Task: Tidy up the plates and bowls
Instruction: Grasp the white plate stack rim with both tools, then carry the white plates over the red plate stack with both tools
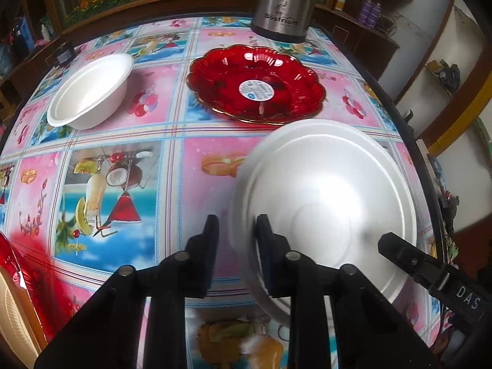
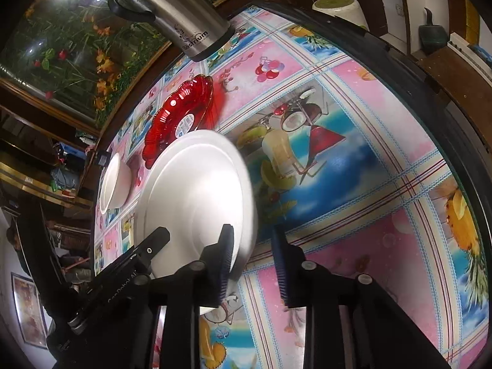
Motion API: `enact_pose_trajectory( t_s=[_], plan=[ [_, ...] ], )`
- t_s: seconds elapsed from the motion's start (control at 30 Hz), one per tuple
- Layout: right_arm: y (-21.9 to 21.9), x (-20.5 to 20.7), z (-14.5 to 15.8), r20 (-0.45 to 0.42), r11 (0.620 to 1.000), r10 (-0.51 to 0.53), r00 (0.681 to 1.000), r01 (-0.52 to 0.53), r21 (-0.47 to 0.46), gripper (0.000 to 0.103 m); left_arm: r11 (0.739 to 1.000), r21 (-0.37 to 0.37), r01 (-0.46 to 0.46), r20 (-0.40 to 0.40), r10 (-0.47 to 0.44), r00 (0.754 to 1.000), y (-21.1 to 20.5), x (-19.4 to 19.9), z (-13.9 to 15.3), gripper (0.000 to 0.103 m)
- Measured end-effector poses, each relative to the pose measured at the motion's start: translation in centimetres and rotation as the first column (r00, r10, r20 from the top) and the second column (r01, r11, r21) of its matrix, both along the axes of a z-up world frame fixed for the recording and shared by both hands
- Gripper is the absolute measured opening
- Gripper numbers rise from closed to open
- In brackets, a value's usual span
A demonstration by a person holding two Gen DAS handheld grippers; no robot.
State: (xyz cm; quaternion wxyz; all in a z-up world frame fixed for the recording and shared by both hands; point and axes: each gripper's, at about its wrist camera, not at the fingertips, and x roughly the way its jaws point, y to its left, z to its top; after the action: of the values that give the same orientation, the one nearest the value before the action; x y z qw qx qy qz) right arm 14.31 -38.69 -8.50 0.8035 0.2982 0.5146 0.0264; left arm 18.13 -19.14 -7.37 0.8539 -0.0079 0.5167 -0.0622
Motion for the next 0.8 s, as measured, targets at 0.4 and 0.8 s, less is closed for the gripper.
enact_pose_trajectory(
  t_s=[0.4,0.8],
  plan=[
    [0.5,-0.1,0.4,0.011,1.0,0.014,1.0,-0.014,-0.006,0.012,0.999,-0.03,0.022,-0.016,-0.022,1.0,0.1,-0.1,0.2,0.011],
    [1.3,-0.9,1.5,0.036,0.999,0.031,0.999,-0.03,-0.018,0.011,0.999,-0.028,0.016,0.009,-0.016,1.0,1.1,-1.7,1.6,0.011]
  ],
)
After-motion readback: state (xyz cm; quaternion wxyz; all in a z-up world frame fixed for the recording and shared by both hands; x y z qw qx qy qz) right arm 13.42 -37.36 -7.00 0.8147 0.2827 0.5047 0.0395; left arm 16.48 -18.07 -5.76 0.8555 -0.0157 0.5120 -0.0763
